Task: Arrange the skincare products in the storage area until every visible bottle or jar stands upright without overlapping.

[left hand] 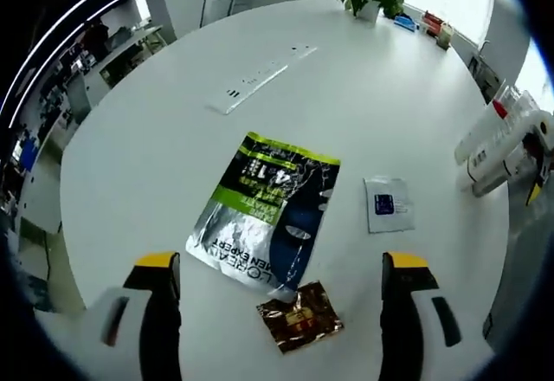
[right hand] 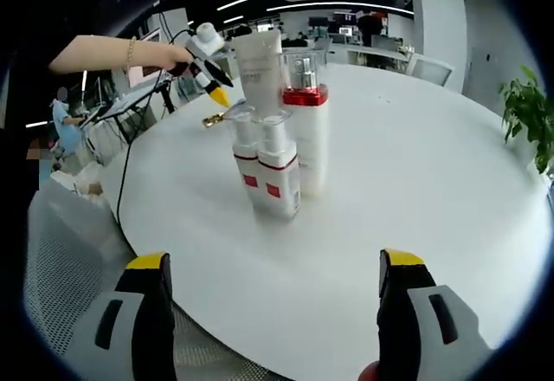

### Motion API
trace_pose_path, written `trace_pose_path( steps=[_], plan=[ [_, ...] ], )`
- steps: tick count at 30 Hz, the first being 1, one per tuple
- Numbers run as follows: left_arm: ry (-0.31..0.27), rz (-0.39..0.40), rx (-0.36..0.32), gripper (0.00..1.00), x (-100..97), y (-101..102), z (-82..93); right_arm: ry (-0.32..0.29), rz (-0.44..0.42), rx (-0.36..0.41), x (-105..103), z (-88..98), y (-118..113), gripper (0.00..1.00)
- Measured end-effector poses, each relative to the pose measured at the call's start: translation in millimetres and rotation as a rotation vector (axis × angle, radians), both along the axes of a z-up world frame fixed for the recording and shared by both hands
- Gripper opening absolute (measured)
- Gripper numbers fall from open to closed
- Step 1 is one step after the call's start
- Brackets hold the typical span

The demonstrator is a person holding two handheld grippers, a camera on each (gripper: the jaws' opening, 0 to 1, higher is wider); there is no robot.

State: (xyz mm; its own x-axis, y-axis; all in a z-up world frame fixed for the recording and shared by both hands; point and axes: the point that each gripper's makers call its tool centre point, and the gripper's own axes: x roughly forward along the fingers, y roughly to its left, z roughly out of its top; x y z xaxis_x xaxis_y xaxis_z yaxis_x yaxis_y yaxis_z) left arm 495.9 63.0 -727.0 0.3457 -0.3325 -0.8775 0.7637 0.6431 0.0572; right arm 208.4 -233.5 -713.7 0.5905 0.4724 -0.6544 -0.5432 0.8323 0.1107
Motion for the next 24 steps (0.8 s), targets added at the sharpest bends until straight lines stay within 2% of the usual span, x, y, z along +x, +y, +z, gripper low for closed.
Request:
trace_pose_path(
  steps=[3, 7, 9, 15, 19, 22, 24],
  plan=[
    [0.012, -0.020, 0.003, 0.91, 13.6, -0.1, -8.5, 0.006, 0.006, -0.009, -0.6, -2.4, -0.2, 0.99],
    [0.011, -0.073, 0.029, 0.91, 12.4, -12.5, -8.7, 0.019, 0.015, -0.025, -2.8, -6.2, 0.4, 0.99],
    [0.016, -0.080, 0.034, 0.92, 24.5, -11.7, -14.4, 0.023, 0.011, -0.032, -2.7, -6.4, -0.7, 0.99],
    [0.050, -0.155, 0.090, 0.90, 40.1, -6.3, -30.0, 0.037, 0.017, -0.020, -4.8, -7.5, 1.6, 0.99],
    [0.075, -0.170, 0.099, 0.87, 37.9, -3.5, -40.1, 0.042, 0.016, -0.029, -4.7, -9.3, 0.9, 0.99],
    [0.088, -0.178, 0.106, 0.86, 32.3, -5.0, -37.6, 0.046, 0.004, -0.026, -4.2, -9.5, -0.3, 0.99],
    [0.097, -0.177, 0.100, 0.87, 35.7, -6.9, -43.7, 0.048, 0.000, -0.022, -3.4, -9.8, -0.8, 0.99]
  ],
)
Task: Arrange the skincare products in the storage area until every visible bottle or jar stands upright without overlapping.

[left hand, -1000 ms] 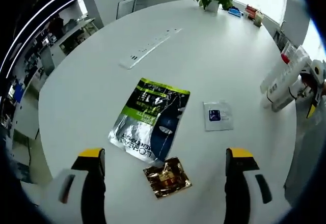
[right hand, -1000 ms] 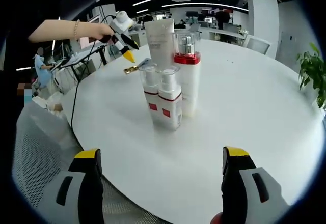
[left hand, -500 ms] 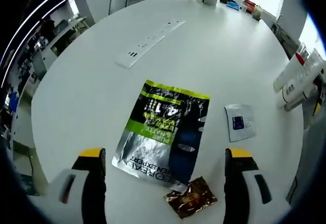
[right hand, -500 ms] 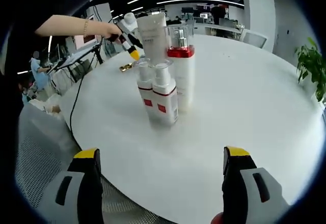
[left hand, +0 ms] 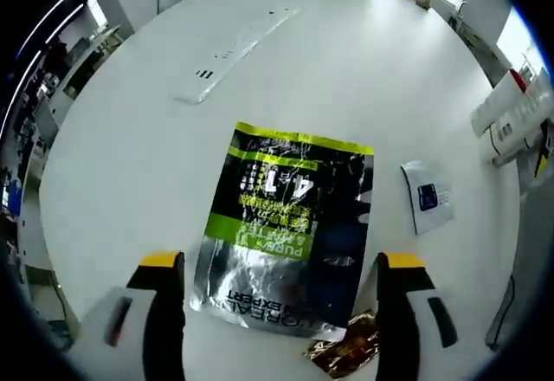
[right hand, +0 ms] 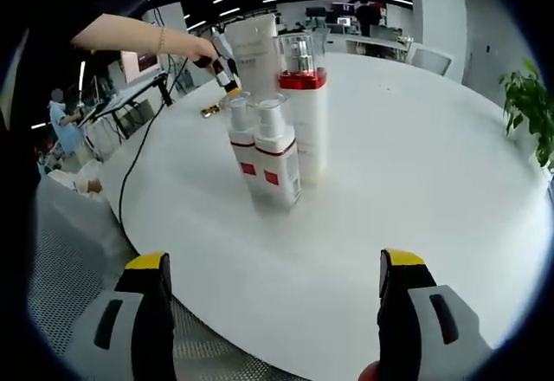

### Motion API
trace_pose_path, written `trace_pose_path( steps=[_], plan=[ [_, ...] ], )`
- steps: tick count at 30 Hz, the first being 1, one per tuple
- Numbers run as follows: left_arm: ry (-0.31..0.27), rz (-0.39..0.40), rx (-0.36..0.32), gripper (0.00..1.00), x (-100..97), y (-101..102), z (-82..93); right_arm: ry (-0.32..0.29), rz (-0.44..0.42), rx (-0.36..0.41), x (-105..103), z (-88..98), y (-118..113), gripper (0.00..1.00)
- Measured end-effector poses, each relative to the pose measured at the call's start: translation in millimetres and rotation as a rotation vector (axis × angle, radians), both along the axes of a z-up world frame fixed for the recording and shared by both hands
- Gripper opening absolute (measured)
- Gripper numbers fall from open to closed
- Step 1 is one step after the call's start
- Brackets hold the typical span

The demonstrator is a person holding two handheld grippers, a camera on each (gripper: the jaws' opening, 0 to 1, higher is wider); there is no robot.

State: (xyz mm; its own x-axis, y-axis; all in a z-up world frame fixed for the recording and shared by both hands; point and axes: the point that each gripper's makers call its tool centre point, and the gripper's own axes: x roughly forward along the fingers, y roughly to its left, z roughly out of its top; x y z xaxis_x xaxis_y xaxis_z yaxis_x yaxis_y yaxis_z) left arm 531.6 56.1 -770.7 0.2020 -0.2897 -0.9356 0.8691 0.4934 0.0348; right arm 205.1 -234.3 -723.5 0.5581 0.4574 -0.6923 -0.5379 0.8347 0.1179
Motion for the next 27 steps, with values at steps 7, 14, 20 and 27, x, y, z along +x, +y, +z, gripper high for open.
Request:
trace_pose_path(
  steps=[7, 14, 20, 27],
  plan=[
    [0.013, -0.020, 0.000, 0.91, -0.2, 0.9, 0.7, 0.010, 0.007, -0.010, -1.4, -1.9, 1.5, 0.99],
    [0.001, -0.026, -0.021, 0.79, 8.1, -1.7, -1.1, 0.011, 0.000, -0.011, -1.3, -3.0, 0.3, 0.99],
    [-0.005, -0.024, -0.039, 0.65, 0.8, -5.0, 0.7, 0.008, 0.005, -0.018, -1.5, -3.2, 0.5, 0.99],
    [-0.010, -0.011, -0.047, 0.49, -6.9, -11.2, 4.3, 0.005, 0.006, -0.021, -1.0, -3.2, 0.0, 0.99]
  ],
)
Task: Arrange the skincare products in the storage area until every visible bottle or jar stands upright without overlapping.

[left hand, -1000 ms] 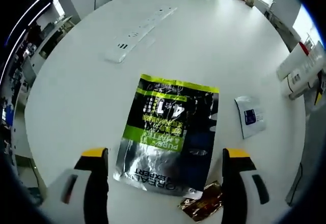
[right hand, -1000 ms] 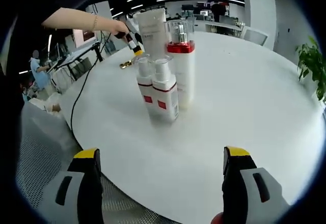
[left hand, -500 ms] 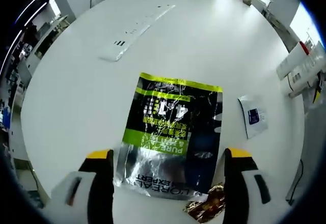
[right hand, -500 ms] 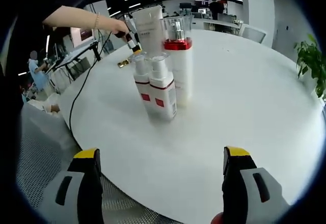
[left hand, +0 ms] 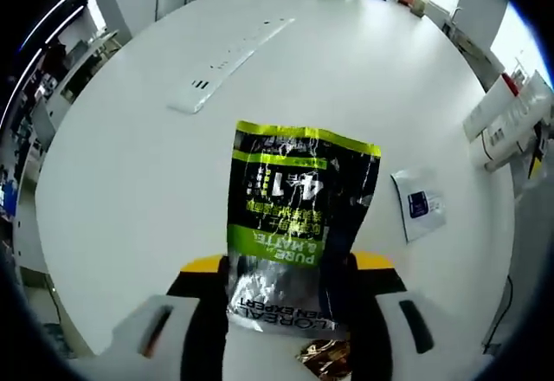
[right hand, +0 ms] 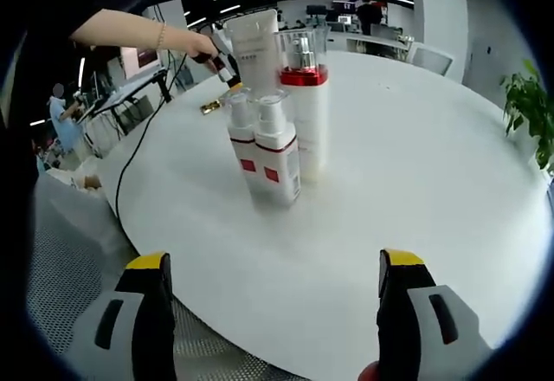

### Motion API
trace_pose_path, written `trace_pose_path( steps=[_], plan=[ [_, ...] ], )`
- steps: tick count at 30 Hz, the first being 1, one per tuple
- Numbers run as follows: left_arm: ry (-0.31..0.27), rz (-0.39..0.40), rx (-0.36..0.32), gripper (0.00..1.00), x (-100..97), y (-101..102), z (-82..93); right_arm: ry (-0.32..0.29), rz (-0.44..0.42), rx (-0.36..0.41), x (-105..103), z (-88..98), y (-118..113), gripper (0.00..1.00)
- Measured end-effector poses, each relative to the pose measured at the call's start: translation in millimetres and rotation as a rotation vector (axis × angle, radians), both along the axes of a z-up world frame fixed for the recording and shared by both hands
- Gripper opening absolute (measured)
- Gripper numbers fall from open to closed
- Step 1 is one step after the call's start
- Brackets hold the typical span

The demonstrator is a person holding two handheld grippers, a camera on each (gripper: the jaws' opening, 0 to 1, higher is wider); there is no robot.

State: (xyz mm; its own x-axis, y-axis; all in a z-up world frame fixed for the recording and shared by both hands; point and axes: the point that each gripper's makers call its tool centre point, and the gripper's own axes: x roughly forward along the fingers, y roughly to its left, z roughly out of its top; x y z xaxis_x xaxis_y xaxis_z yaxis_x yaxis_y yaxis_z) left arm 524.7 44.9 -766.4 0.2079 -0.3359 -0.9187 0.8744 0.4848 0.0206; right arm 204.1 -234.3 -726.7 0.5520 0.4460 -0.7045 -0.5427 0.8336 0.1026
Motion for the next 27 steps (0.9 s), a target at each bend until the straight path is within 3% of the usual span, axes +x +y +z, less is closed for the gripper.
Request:
trace_pose_path(
  steps=[1, 4, 8, 13, 17, 22, 24, 26, 27],
  plan=[
    [-0.003, 0.001, -0.010, 0.43, 2.6, -0.9, -0.1, -0.001, -0.001, 0.000, 0.2, 0.2, 0.0, 0.99],
    [0.000, -0.010, -0.009, 0.39, 6.5, -2.4, -2.0, -0.002, -0.003, -0.001, 0.8, 0.1, -0.8, 0.99],
    [-0.015, -0.019, 0.002, 0.35, -6.9, -9.4, 5.6, -0.004, 0.001, -0.001, 1.1, 0.3, -0.3, 0.99],
    [-0.023, -0.037, 0.050, 0.34, -7.8, 3.9, 6.9, -0.012, 0.002, 0.018, 1.5, 3.5, 2.2, 0.99],
    [-0.020, -0.065, 0.033, 0.34, -4.1, 11.6, 11.3, -0.020, -0.001, 0.025, 2.1, 3.8, 1.2, 0.99],
    [-0.048, -0.117, 0.029, 0.34, -4.9, 16.5, 30.3, -0.026, 0.004, 0.037, 2.6, 5.8, 4.1, 0.99],
    [-0.064, -0.143, 0.020, 0.34, -15.7, 12.1, 42.6, -0.028, 0.012, 0.038, 2.0, 6.3, 5.6, 0.99],
    [-0.091, -0.188, 0.016, 0.34, -13.7, 13.6, 48.8, -0.030, 0.021, 0.041, 1.3, 7.2, 8.0, 0.99],
    [-0.098, -0.205, 0.017, 0.34, -24.0, 10.0, 55.7, -0.031, 0.029, 0.043, 0.7, 7.8, 9.6, 0.99]
  ],
)
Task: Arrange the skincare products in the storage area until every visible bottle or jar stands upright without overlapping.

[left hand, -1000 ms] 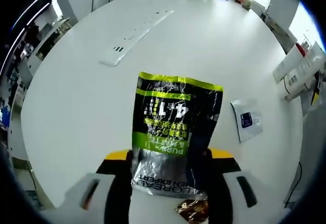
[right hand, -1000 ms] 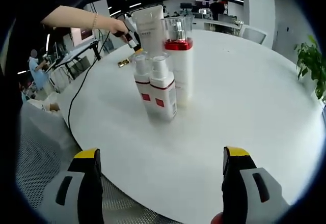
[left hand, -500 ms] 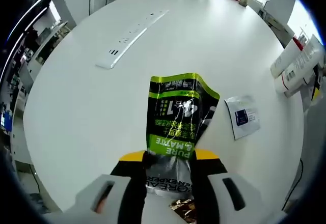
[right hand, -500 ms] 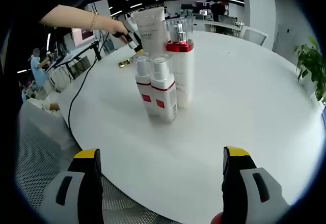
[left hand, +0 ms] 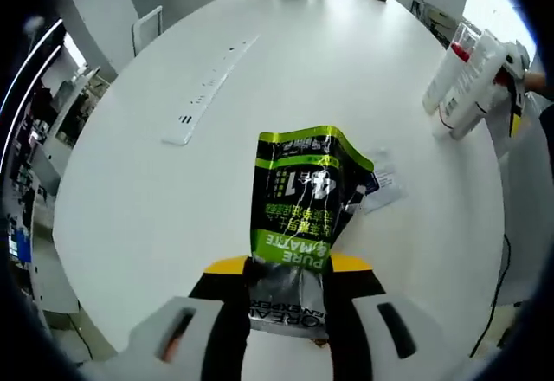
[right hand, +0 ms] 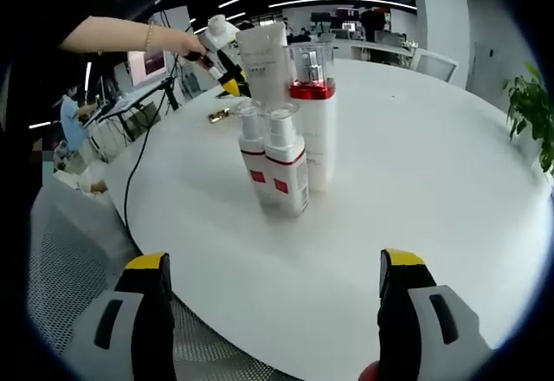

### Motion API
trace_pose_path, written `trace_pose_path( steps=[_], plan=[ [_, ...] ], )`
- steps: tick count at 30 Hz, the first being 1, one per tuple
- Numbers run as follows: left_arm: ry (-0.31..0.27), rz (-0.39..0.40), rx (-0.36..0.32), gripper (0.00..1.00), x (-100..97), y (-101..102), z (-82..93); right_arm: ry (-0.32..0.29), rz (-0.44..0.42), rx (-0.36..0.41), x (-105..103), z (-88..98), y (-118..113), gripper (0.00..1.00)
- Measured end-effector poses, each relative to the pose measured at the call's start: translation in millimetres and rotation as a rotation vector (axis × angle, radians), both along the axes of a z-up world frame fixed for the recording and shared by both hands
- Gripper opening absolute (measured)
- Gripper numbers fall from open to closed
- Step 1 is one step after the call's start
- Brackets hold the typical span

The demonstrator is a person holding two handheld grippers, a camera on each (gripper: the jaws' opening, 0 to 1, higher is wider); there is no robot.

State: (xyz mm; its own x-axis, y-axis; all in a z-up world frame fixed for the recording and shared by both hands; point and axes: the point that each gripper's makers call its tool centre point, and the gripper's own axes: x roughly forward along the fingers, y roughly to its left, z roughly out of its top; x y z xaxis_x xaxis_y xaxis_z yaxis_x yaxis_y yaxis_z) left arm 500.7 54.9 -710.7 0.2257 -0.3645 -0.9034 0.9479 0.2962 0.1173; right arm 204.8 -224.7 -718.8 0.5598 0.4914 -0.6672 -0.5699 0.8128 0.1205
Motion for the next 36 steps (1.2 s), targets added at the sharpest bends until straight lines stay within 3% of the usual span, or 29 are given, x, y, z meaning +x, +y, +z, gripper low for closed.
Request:
trace_pose_path(
  steps=[2, 6, 8, 13, 17, 20, 30, 36],
  plan=[
    [-0.010, -0.024, 0.002, 0.34, 0.5, -3.6, 1.0, -0.002, 0.007, 0.000, -0.6, 0.9, 1.7, 0.99],
    [-0.030, -0.076, 0.002, 0.33, -37.2, -13.2, 23.5, -0.004, 0.005, 0.025, -0.5, 4.9, 4.7, 0.98],
    [-0.042, -0.098, 0.011, 0.33, -30.7, -16.7, 20.4, -0.007, -0.009, 0.061, 0.8, 9.1, 4.6, 0.98],
    [-0.068, -0.138, -0.005, 0.33, -61.9, -18.0, 44.2, -0.021, -0.057, 0.120, 5.9, 19.6, 1.0, 0.95],
    [-0.094, -0.169, -0.008, 0.33, -64.8, -18.3, 51.0, -0.049, -0.050, 0.130, 7.6, 31.0, 2.2, 0.93],
    [-0.109, -0.203, -0.007, 0.33, -81.4, -16.1, 65.1, -0.073, -0.030, 0.128, 7.1, 41.3, 6.7, 0.92],
    [-0.170, -0.311, -0.003, 0.33, -119.1, -24.9, 93.7, -0.142, 0.061, 0.170, 4.6, 77.6, 41.1, 0.85],
    [-0.203, -0.373, 0.010, 0.33, -139.9, -26.5, 104.8, -0.168, 0.080, 0.290, 11.3, 100.9, 67.8, 0.81]
  ],
)
